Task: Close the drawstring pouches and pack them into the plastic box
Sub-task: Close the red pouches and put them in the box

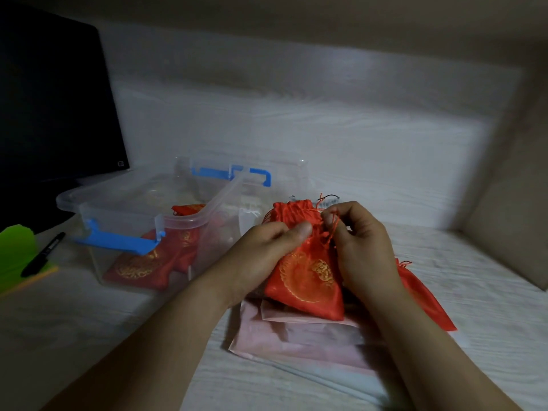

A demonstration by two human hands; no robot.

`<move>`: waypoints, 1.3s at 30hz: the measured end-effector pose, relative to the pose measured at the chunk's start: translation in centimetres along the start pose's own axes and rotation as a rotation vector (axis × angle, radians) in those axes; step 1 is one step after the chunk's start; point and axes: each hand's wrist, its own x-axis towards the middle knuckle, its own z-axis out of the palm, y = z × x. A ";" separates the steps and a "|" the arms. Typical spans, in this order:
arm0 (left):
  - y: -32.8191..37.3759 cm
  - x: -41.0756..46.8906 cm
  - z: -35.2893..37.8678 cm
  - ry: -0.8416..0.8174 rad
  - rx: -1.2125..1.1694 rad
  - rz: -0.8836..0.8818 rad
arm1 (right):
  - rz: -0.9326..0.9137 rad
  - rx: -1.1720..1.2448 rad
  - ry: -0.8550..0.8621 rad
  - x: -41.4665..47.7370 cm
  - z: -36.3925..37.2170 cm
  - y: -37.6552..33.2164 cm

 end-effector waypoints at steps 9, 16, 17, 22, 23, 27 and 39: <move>0.5 0.5 0.6 0.243 -0.300 0.021 | 0.221 0.157 -0.203 -0.3 0.1 0.0; 0.4 1.1 -0.1 0.362 -0.601 0.015 | 0.461 0.331 -0.204 0.5 0.5 -2.7; 0.7 1.1 -0.2 0.349 -0.654 -0.003 | 0.444 0.323 -0.194 0.9 0.6 -3.5; 0.9 1.1 -0.3 0.356 -0.656 -0.060 | 0.379 0.396 -0.170 3.6 2.2 -9.1; 0.9 1.0 -0.2 0.358 -0.660 -0.058 | 0.372 0.415 -0.176 4.3 2.7 -10.0; 0.6 0.8 -0.5 0.388 -0.655 -0.090 | 0.387 0.473 -0.187 7.9 6.8 -12.6; 0.3 0.6 -0.4 0.332 -0.563 -0.103 | 0.552 0.358 -0.203 10.0 10.7 -10.2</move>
